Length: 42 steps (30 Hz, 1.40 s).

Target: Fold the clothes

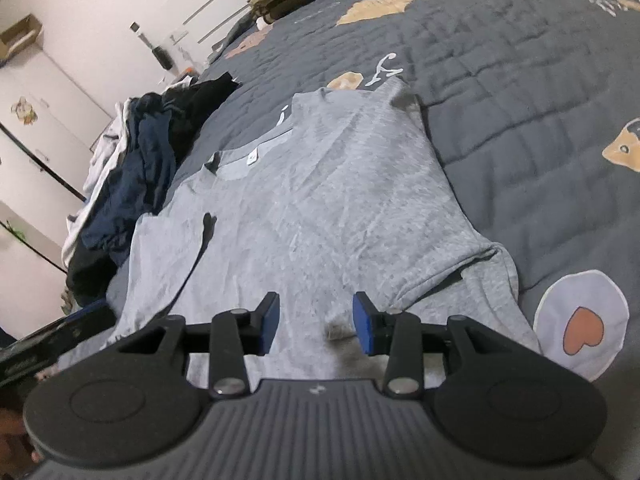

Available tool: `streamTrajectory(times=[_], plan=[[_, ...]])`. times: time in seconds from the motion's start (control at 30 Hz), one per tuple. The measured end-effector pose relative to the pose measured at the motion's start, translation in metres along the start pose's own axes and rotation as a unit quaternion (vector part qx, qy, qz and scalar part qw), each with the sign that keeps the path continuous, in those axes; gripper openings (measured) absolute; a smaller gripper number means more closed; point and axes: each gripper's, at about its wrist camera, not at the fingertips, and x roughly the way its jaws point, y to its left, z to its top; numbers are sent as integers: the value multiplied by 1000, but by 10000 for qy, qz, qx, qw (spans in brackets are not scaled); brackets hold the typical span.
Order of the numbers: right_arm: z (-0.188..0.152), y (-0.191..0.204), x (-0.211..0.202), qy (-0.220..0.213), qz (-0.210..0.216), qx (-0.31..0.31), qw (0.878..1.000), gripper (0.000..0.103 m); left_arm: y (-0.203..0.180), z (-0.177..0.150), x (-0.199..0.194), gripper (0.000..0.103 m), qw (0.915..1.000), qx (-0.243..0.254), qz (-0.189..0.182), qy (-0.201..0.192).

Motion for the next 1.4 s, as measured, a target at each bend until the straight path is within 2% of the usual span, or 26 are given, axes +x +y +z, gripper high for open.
streamTrajectory(times=[0.27,0.47,0.6,0.87,1.0,1.2,1.27,1.4], plan=[[-14,4,-14,-16,-163,-223,9996,39,18,-34,-53,63,9992,-340,211,51],[-41,18,-43,31,-237,-567,9981,39,20,-62,-89,67,9991,-318,253,84],[-62,28,-71,-93,-231,-539,9982,39,19,-83,-110,67,9992,-246,250,184],[-129,34,-125,-160,-338,-438,9983,39,6,-131,-147,67,9992,198,102,341],[-161,41,-143,-184,-284,-436,9985,39,1,-164,-166,67,9973,533,140,485],[-198,57,-154,-218,-142,-446,9987,39,-11,-206,-179,67,9859,1408,99,899],[-207,61,-154,-192,-68,-441,9988,39,-9,-214,-178,67,9844,1437,215,991],[-216,66,-151,-161,-70,-488,9987,40,8,-221,-175,64,9876,1055,456,1069]])
